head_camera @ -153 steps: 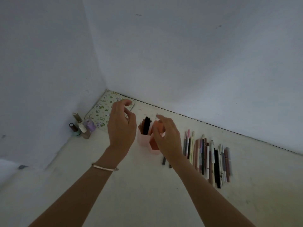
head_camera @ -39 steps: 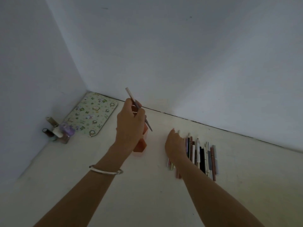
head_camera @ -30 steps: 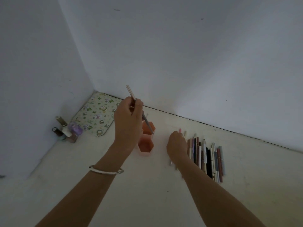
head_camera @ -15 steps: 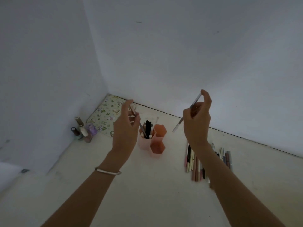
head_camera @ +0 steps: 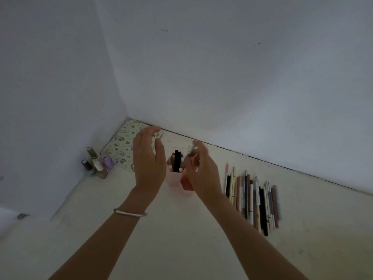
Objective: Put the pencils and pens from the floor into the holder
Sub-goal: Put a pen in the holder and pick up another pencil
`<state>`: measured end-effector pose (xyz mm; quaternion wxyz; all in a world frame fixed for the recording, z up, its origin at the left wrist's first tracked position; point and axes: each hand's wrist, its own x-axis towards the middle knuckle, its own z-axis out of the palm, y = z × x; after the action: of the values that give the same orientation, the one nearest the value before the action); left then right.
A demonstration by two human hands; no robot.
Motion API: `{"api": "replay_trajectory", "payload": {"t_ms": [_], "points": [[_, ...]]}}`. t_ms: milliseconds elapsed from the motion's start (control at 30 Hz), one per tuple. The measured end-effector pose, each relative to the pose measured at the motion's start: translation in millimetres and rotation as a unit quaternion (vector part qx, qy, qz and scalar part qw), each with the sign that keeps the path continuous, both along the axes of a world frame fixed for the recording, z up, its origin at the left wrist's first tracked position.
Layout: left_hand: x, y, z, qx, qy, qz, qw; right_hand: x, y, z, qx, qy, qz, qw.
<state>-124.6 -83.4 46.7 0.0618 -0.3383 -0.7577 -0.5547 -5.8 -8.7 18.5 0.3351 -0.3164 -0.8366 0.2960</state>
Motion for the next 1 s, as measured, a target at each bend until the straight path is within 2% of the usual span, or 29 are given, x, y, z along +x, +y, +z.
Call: {"api": "replay_trajectory", "payload": {"t_ms": [100,200,233,300,367,433,567,700,800,867,933,1000], "points": [[19,12,20,0.055,0.012,-0.004,0.998,11,4,-8,0.088,-0.005,0.016,0.996],[59,30,30,0.079,0.066,-0.082,0.991,34,25,6,0.075,0.079,-0.1,0.989],[76,37,29,0.047,0.068,-0.122,0.989,45,36,11,0.059,0.104,-0.145,0.982],[107,58,9,-0.09,0.036,-0.184,0.978,70,56,18,0.027,0.131,-0.211,0.968],[129,82,-30,-0.248,-0.013,-0.201,0.947,96,70,19,0.009,0.129,-0.244,0.961],[140,97,-64,-0.368,-0.038,-0.189,0.91,119,79,15,-0.001,0.116,-0.255,0.96],[155,106,-97,-0.461,-0.094,-0.142,0.871,154,88,2,-0.007,0.079,-0.266,0.961],[162,114,-110,-0.484,-0.08,-0.119,0.864,166,91,-14,-0.019,0.059,-0.27,0.961],[163,118,-111,-0.492,-0.045,-0.138,0.859,167,88,-24,-0.042,0.032,-0.267,0.962],[157,121,-106,-0.481,-0.054,-0.154,0.861,165,87,-27,-0.058,0.011,-0.258,0.964],[145,127,-91,-0.429,-0.083,-0.16,0.885,156,87,-30,-0.082,-0.015,-0.235,0.968],[129,132,-65,-0.33,-0.118,-0.152,0.924,141,87,-38,-0.114,-0.082,-0.2,0.97]]}}
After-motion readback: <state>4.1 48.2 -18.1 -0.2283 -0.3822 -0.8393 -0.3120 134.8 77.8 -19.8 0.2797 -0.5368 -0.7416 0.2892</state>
